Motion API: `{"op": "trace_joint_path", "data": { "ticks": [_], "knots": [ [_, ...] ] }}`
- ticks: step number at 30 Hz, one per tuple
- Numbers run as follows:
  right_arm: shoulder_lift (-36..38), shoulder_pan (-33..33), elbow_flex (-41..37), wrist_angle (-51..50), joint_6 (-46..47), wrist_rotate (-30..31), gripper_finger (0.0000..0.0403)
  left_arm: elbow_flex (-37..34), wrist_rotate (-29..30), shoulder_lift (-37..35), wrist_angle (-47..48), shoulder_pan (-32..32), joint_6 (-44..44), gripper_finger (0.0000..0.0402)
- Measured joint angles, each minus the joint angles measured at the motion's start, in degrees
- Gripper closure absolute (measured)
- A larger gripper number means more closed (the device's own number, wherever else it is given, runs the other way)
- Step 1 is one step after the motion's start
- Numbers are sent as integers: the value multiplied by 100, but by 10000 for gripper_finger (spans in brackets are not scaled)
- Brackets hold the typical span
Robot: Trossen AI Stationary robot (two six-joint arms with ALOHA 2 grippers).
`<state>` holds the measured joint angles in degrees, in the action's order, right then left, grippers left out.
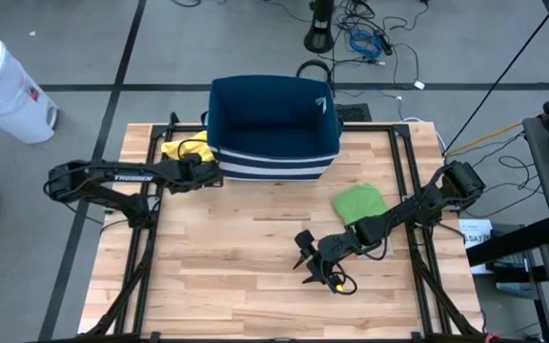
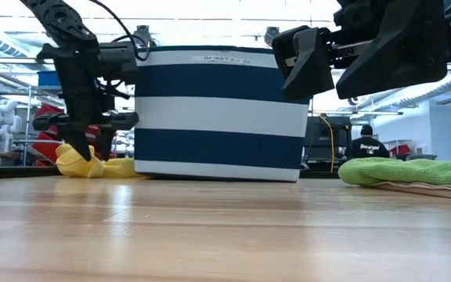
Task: Fold towel
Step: Fold the yellow towel
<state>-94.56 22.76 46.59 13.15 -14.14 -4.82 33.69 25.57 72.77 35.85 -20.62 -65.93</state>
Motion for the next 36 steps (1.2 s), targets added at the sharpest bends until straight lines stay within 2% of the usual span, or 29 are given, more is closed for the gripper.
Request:
{"op": "trace_joint_path", "data": {
  "ticks": [6, 10, 13, 18, 19, 23, 27, 36],
  "knots": [
    [0, 90, 0, -2, 10, 0, 196, 0, 150, 154, -1, -37, 145, 233],
    [0, 99, 0, -7, 17, 3, 196, 0, 251, 287, -3, -35, 188, 254],
    [0, 94, 0, -6, 17, 7, 196, 0, 316, 416, -3, -37, 196, 289],
    [0, 97, 0, -7, 58, 12, 196, 0, 327, 577, -6, -29, 499, 382],
    [0, 97, 0, -7, 61, 11, 196, 0, 327, 581, -5, -24, 544, 390],
    [0, 97, 0, -9, 63, 26, 196, 0, 249, 580, 20, 2, 712, 397],
    [0, 97, 0, -23, 126, 28, 196, 0, -156, 579, 195, 247, 799, 399],
    [0, 97, 0, -125, 126, 28, 196, 0, -1246, 577, 176, 1535, 341, 400]
  ]
}}
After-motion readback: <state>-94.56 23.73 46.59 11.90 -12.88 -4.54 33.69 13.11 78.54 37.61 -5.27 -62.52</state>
